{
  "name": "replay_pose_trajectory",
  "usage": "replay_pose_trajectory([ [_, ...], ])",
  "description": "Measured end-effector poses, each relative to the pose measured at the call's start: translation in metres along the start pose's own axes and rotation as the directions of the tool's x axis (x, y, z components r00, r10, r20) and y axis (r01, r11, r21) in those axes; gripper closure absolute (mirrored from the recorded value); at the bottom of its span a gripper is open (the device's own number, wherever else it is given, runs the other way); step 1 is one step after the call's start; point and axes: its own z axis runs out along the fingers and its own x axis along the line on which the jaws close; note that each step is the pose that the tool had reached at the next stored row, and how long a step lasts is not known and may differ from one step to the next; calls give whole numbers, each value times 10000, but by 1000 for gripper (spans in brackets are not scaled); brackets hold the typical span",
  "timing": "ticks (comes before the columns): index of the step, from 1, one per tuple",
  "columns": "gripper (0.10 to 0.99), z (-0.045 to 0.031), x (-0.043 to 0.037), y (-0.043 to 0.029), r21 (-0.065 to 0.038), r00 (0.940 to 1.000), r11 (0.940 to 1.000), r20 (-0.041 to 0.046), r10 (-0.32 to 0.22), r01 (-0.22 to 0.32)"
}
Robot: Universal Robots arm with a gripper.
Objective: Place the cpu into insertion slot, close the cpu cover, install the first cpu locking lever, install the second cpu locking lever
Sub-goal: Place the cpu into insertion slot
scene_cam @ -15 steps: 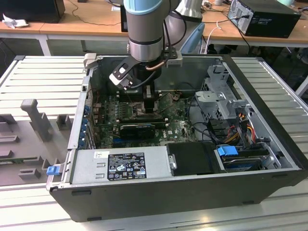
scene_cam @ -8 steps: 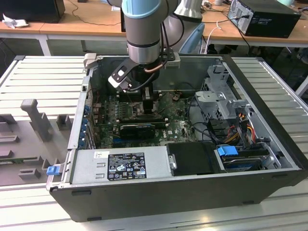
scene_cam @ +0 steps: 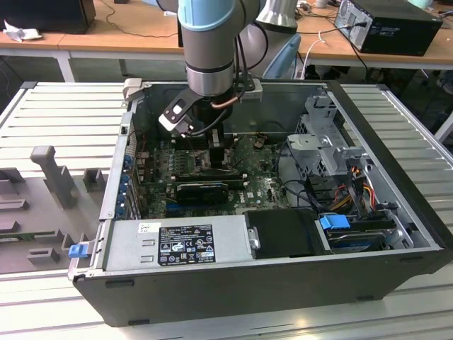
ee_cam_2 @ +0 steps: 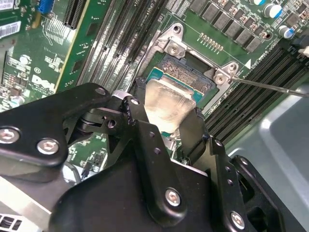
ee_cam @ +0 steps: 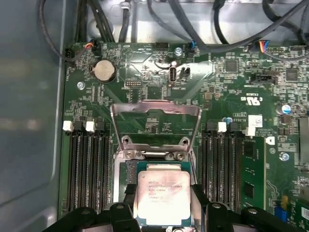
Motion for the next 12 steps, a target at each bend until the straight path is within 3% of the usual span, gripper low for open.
replay_pose_trajectory([
  [12,561,74,51,-46,-4,9999,9999,6,148,-148],
])
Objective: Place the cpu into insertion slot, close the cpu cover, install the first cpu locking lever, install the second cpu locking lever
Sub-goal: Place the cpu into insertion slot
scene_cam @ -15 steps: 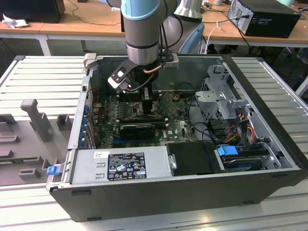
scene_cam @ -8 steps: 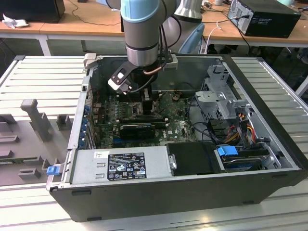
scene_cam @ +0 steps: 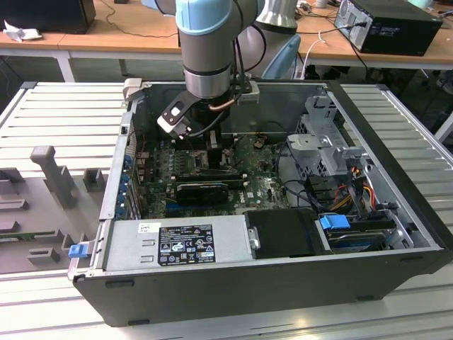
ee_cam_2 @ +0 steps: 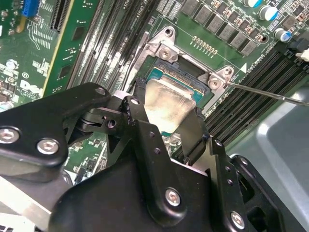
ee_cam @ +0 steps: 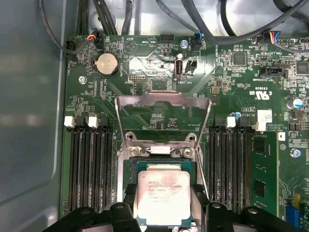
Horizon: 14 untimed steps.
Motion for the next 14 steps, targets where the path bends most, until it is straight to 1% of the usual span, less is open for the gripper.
replay_pose_trajectory([
  [2,561,25,5,-3,1,10000,10000,1,-2,2],
  [6,561,51,8,-9,2,10000,10000,0,-5,5],
  [13,561,53,9,-9,1,10000,10000,-1,-4,4],
  [14,490,53,9,-9,2,10000,10000,-1,-4,4],
])
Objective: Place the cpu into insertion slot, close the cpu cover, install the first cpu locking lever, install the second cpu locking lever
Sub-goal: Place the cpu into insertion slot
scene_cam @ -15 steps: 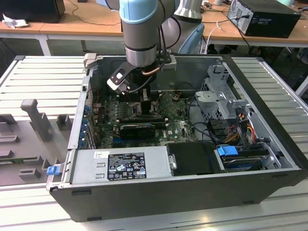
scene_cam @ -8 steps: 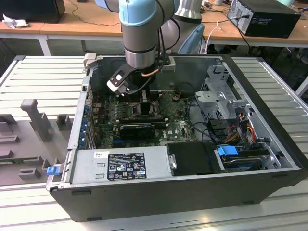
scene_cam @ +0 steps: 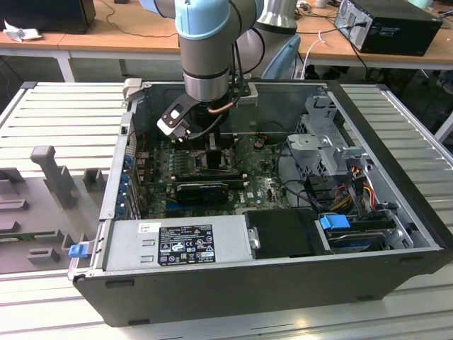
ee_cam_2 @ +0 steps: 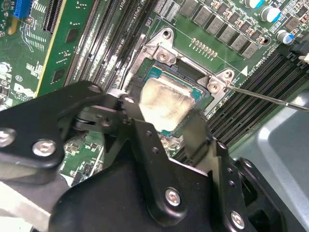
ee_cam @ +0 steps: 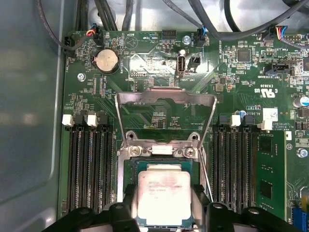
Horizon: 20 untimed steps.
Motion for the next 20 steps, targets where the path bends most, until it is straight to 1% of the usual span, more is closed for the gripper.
replay_pose_trajectory([
  [1,490,2,0,0,-1,10000,10000,-2,0,0],
  [2,427,4,1,0,-1,10000,10000,-6,1,-1],
  [12,427,25,40,-2,-3,9999,10000,-144,12,-12],
  [16,427,24,41,-2,-3,9999,10000,-147,17,-17],
  [18,427,11,40,-1,-1,9999,10000,-144,18,-18],
  [20,427,-23,41,2,-2,9999,10000,-146,17,-17],
])
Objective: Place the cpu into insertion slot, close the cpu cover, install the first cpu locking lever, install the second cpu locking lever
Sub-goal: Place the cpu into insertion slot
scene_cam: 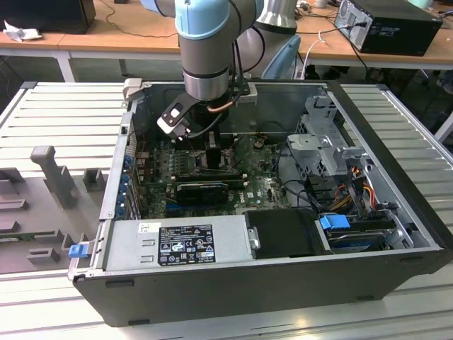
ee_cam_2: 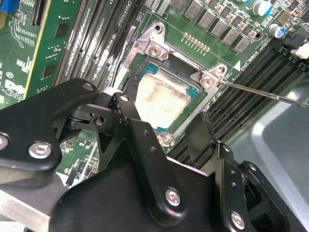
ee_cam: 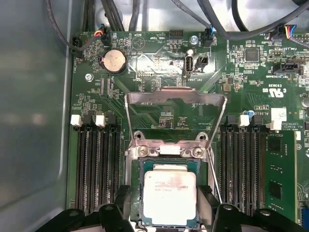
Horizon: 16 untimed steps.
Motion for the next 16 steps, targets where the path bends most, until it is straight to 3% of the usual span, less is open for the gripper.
replay_pose_trajectory([
  [3,443,-37,1,4,3,10000,10000,0,0,0],
  [4,510,-42,0,5,6,10000,10000,-1,-1,1],
  [5,510,-42,-2,6,8,10000,10000,-2,-1,1],
  [7,631,-51,-21,6,11,10000,10000,1,0,0],
  [8,753,-53,-24,6,10,10000,10000,2,1,-1],
  [11,933,-66,-27,8,11,10000,10000,7,0,0],
  [13,980,-91,-27,10,11,10000,10000,7,0,0],
  [16,980,-140,-25,15,13,10000,10000,13,-1,1],
])
